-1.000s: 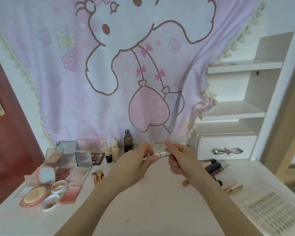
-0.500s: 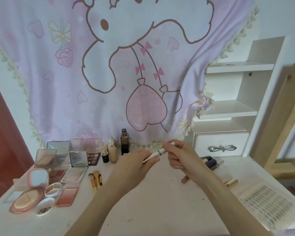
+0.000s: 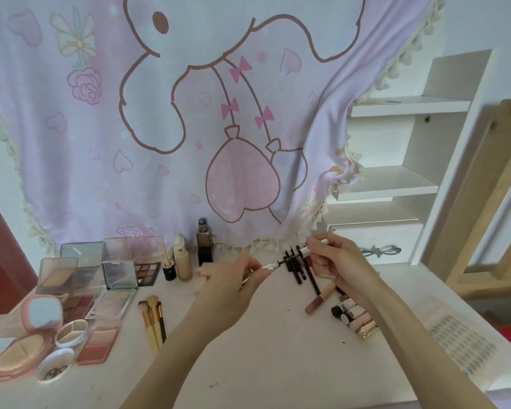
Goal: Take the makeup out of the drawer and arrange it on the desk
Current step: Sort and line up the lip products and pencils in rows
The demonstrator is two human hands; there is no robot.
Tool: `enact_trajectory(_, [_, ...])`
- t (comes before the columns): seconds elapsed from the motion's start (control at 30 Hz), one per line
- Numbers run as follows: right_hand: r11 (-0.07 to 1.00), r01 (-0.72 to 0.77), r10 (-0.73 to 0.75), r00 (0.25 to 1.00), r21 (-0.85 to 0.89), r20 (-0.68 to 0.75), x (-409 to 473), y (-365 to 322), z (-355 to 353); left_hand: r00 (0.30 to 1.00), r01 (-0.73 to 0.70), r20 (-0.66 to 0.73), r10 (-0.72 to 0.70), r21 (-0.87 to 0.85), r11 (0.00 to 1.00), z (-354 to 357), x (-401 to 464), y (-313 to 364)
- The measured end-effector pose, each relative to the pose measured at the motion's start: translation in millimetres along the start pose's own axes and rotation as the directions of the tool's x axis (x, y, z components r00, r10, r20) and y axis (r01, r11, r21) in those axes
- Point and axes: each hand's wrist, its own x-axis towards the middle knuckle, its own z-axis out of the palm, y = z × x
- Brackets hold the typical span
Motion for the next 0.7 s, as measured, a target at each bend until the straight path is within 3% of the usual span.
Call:
enact_trajectory(0.23, [0.998, -0.02, 0.015, 0.996, -0.067, -0.088, 8.1, 5.3, -37.6, 0.999, -0.004, 0.049, 0.006, -0.028, 1.0, 32.6, 9.6, -0.5])
enact_trajectory(0.4, [0.995, -0.015, -0.023, 0.932, -0.102, -0.361, 13.9, 19.8, -67.4, 0.972, 0.209, 0.154, -0.178, -0.215, 0.954, 55.0, 16.1, -11.9])
enact_trajectory(0.53, [0.987, -0.073, 0.011, 0.921, -0.146, -0.388, 17.9, 46.7, -60.2, 0.927, 0.373, 0.059, -0.37, -0.223, 0.901, 89.4, 22.5, -23.2])
enact_trajectory(0.7, [0.931, -0.206, 0.083, 0.923, -0.301, -0.375, 29.8, 87.3, -31.2, 0.851, 0.467, -0.132, -0.508, -0.25, 0.848, 121.1, 39.3, -37.0])
